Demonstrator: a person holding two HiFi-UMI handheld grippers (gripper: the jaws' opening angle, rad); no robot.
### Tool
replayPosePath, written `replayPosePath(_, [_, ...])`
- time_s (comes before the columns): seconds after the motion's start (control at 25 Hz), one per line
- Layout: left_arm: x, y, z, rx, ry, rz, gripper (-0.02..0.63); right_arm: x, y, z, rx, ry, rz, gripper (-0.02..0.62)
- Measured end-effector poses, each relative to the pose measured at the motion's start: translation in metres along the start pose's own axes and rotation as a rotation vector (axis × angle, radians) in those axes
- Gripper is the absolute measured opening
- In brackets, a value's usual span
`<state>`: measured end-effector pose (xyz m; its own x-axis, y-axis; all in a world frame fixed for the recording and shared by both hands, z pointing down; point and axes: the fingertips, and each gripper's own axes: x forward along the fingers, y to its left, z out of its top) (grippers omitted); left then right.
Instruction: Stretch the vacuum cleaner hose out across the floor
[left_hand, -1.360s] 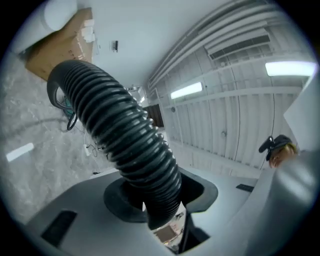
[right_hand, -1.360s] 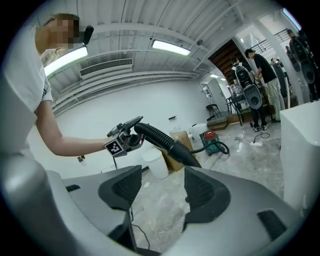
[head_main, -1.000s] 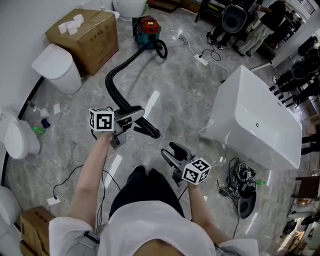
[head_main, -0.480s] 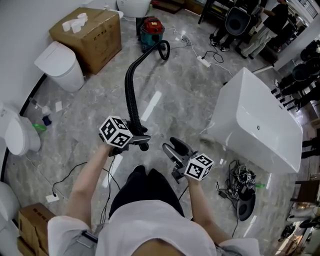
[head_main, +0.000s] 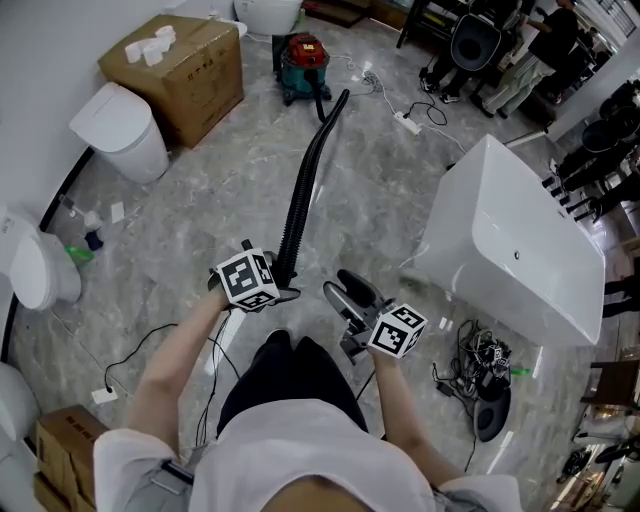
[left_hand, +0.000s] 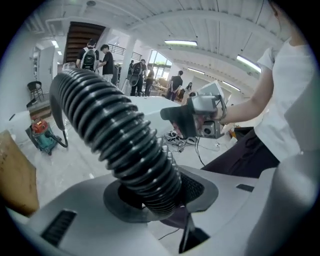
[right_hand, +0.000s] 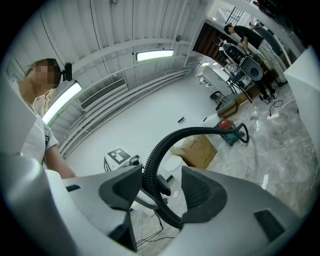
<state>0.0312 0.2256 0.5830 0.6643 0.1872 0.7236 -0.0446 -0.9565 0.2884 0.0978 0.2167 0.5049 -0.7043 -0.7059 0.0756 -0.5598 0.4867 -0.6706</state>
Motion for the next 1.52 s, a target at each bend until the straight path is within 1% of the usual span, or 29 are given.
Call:
replayPosePath(0.12, [0.003, -0.001, -0.013, 0.031, 0.063, 0.015, 0.163, -0.001, -0.001, 0.001, 0.015, -0.007, -0.001, 0.255])
replayPosePath(0.24, [0.003, 0.001, -0.024, 0.055, 0.107, 0.039, 0.163, -0.001, -0.002, 0.000, 0.026, -0.009, -0.002, 0.255])
replayPosePath(0.4, [0.002, 0.007, -0.030, 0.076, 0.148, 0.083, 0.164, -0.003, -0.005, 0.000, 0.053, -0.022, -0.013, 0.255])
replayPosePath(0.56, [0.007, 0.009, -0.039, 0.108, 0.226, 0.131, 0.164, 0.001, -0.003, 0.005, 0.062, -0.036, -0.029, 0.255])
replayPosePath(0.68, [0.008, 0.008, -0.040, 0.140, 0.278, 0.149, 0.164, 0.016, 0.001, 0.016, 0.119, -0.071, -0.035, 0.256])
replayPosePath(0.84, [0.010, 0.008, -0.038, 0.192, 0.333, 0.164, 0.164, 0.044, 0.000, 0.019, 0.202, -0.065, -0.069, 0.256])
replayPosePath(0.96, [0.014, 0.006, -0.039, 0.236, 0.367, 0.171, 0.164, 0.063, -0.001, 0.020, 0.289, -0.083, -0.098, 0.256])
replayPosePath(1.08, [0.019, 0.004, -0.039, 0.270, 0.401, 0.193, 0.164, 0.068, -0.015, 0.017, 0.340, -0.106, -0.190, 0.255])
replayPosePath(1.16, [0.023, 0.002, -0.040, 0.314, 0.444, 0.209, 0.164, 0.066, -0.028, 0.011, 0.352, -0.094, -0.266, 0.255])
replayPosePath(1.24, [0.027, -0.001, -0.044, 0.358, 0.484, 0.213, 0.164, 0.064, -0.036, 0.005, 0.374, -0.074, -0.308, 0.255])
replayPosePath(1.36, [0.028, -0.004, -0.047, 0.402, 0.521, 0.219, 0.164, 0.066, -0.040, -0.003, 0.428, -0.050, -0.314, 0.253])
replayPosePath(1.44, [0.027, -0.004, -0.048, 0.417, 0.537, 0.225, 0.165, 0.066, -0.040, -0.006, 0.482, -0.062, -0.295, 0.213])
replayPosePath(1.52, [0.026, -0.005, -0.049, 0.420, 0.543, 0.223, 0.165, 0.065, -0.039, -0.005, 0.535, -0.099, -0.268, 0.192])
